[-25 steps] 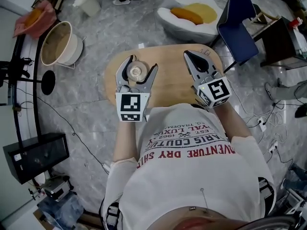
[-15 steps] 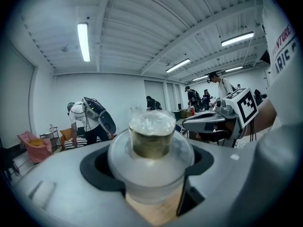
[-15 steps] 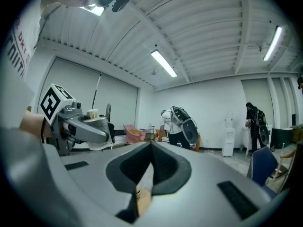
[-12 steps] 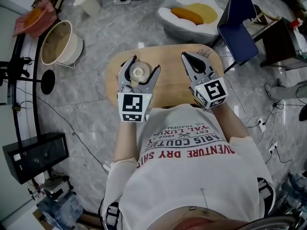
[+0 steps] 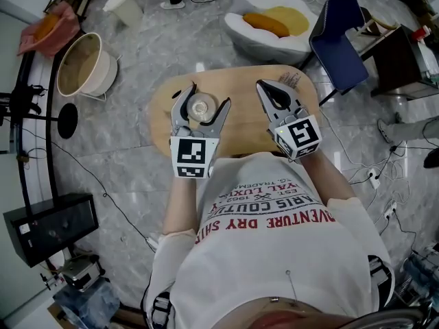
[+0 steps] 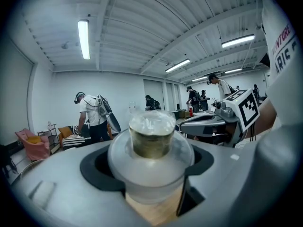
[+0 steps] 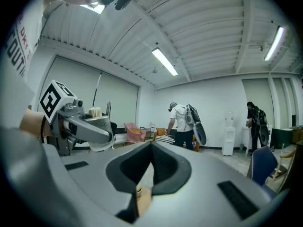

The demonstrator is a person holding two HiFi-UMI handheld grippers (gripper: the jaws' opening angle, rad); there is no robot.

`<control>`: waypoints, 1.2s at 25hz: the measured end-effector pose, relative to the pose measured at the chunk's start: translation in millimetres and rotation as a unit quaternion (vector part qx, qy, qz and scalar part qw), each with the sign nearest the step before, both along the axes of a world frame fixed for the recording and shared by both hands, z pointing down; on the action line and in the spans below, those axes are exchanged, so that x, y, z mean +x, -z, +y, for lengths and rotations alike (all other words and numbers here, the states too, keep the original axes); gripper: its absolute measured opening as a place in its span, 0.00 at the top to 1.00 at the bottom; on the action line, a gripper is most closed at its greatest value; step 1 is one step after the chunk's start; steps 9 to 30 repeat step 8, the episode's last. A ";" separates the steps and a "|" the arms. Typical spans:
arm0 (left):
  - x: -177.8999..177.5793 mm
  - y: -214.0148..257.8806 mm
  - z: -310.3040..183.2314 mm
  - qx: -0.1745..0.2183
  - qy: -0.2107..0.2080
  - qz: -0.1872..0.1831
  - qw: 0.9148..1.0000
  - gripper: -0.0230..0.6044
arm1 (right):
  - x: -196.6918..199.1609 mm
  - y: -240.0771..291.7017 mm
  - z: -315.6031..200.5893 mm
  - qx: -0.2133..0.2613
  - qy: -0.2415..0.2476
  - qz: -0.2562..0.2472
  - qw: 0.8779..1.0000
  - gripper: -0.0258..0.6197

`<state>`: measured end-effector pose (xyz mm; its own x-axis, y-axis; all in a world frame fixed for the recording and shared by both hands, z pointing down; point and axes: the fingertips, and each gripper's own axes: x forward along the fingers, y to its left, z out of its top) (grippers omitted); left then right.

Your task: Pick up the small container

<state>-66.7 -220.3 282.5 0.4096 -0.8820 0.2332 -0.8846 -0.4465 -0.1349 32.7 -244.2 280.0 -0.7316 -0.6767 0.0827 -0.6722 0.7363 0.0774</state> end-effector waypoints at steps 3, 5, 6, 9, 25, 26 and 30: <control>-1.8 0.4 0.1 0.002 0.002 0.003 1.000 0.42 | -1.7 -0.4 0.9 0.002 -0.002 0.001 1.000 0.95; -2.0 -0.5 0.9 0.002 -0.001 -0.002 1.000 0.42 | -0.9 -0.1 0.3 0.004 -0.008 0.002 1.000 0.95; -2.0 -1.3 1.4 0.001 -0.002 -0.004 1.000 0.42 | -0.3 -0.2 0.0 0.004 -0.010 0.001 1.000 0.95; -2.0 -3.3 2.5 0.000 -0.004 -0.008 1.000 0.42 | 0.6 -0.5 -0.4 0.003 -0.015 0.001 1.000 0.95; -2.0 -3.3 2.5 0.000 -0.004 -0.008 1.000 0.42 | 0.6 -0.5 -0.4 0.003 -0.015 0.001 1.000 0.95; -2.0 -3.3 2.5 0.000 -0.004 -0.008 1.000 0.42 | 0.6 -0.5 -0.4 0.003 -0.015 0.001 1.000 0.95; -2.0 -3.3 2.5 0.000 -0.004 -0.008 1.000 0.42 | 0.6 -0.5 -0.4 0.003 -0.015 0.001 1.000 0.95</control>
